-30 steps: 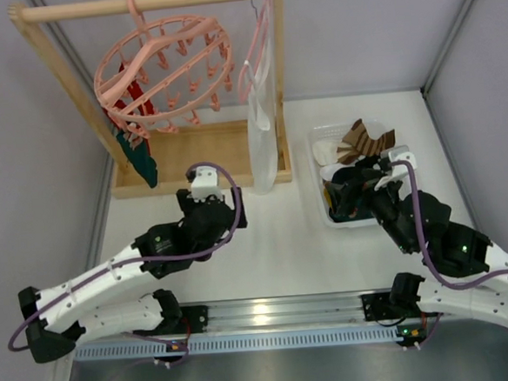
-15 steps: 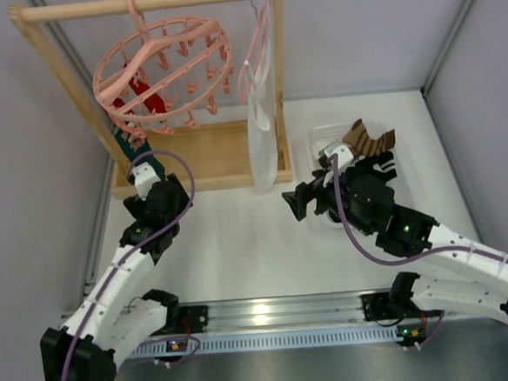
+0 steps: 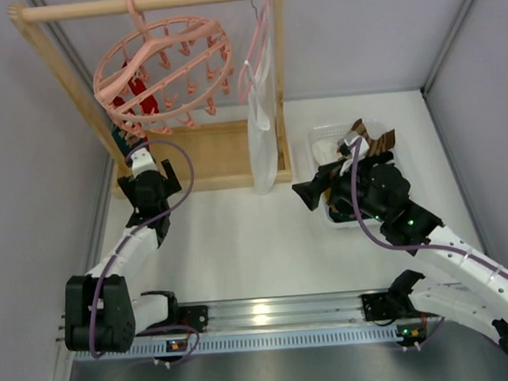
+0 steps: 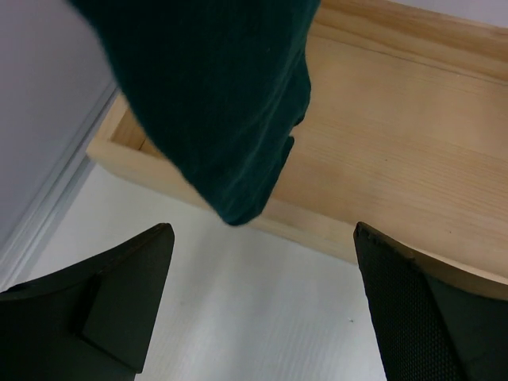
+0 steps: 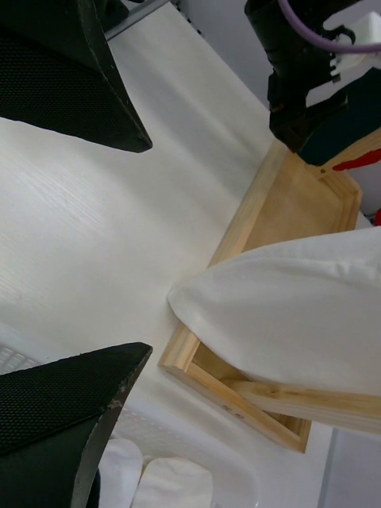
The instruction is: Remove the socks clipped to the hanger
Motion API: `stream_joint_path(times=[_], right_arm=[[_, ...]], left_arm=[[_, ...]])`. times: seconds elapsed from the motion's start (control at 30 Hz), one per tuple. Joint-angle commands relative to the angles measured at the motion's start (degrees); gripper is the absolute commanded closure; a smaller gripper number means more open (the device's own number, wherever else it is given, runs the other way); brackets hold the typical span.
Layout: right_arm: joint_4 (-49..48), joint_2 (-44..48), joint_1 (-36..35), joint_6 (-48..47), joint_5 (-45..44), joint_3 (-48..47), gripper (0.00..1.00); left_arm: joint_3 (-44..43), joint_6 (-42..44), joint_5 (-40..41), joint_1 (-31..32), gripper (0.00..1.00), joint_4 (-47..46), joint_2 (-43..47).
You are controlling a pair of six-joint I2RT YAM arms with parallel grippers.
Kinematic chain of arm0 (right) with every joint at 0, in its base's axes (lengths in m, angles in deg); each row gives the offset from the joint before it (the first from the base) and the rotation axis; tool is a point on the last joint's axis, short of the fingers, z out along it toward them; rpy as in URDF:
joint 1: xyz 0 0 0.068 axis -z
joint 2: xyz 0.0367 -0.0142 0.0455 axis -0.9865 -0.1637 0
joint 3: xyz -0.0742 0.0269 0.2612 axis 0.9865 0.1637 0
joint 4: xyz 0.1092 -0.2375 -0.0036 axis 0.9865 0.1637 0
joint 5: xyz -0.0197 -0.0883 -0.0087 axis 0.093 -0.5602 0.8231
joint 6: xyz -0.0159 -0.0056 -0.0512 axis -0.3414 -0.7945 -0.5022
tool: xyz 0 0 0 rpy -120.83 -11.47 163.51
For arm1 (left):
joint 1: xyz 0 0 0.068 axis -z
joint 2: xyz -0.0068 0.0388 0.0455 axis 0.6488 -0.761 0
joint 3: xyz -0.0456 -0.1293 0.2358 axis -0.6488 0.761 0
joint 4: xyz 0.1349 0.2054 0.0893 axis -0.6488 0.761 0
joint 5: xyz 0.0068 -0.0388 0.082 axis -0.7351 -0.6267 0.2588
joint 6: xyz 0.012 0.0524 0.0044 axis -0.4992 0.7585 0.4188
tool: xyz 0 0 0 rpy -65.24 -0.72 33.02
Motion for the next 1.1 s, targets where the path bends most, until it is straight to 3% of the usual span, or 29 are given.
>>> stream_joint_path(times=[0.0, 0.27, 0.33, 0.5, 0.53, 0.57, 0.6, 0.77, 0.97, 1.07], right_arm=[[-5.44, 1.95, 0.44, 0.92, 5.03, -0.3, 0.01], [-5.44, 3.71, 0.44, 0.48, 8.46, -0.03, 0.0], [-5.44, 4.32, 0.53, 0.57, 8.9, 0.05, 0.01], [-5.61, 4.06, 0.53, 0.57, 9.43, -0.12, 0.01], [-5.53, 3.28, 0.44, 0.57, 9.87, -0.73, 0.01], [-5.35, 2.84, 0.44, 0.66, 10.04, -0.91, 0.0], [-5.35, 2.4, 0.53, 0.92, 10.57, -1.17, 0.01], [-4.65, 0.55, 0.44, 1.71, 11.72, -2.76, 0.01], [-4.29, 0.63, 0.36, 3.47, 12.15, -3.9, 0.01], [-4.82, 1.25, 0.01, 4.96, 12.42, -4.78, 0.01]], left_arm=[[0.72, 13.42, -10.42, -2.48, 0.02, -14.14, -2.18], [1.07, 16.42, -20.71, -11.1, 0.02, -20.91, -7.27], [0.28, 16.95, -22.29, -11.89, 0.07, -21.7, -8.77], [-0.07, 14.32, -24.67, -11.8, 0.35, -24.16, -10.89], [-0.25, 13.71, -24.41, -11.63, 0.58, -24.17, -10.98], [-0.33, 13.53, -23.54, -11.19, 0.96, -24.17, -10.98], [-0.6, 13.35, -18.92, -9.45, 1.0, -24.17, -10.89], [-1.83, 12.47, -6.15, -2.32, 1.0, -24.43, -11.59], [-0.34, -0.96, 12.13, 6.63, 1.0, -24.34, -10.19], [0.72, -4.67, 19.86, 15.84, 1.0, -24.17, -9.48]])
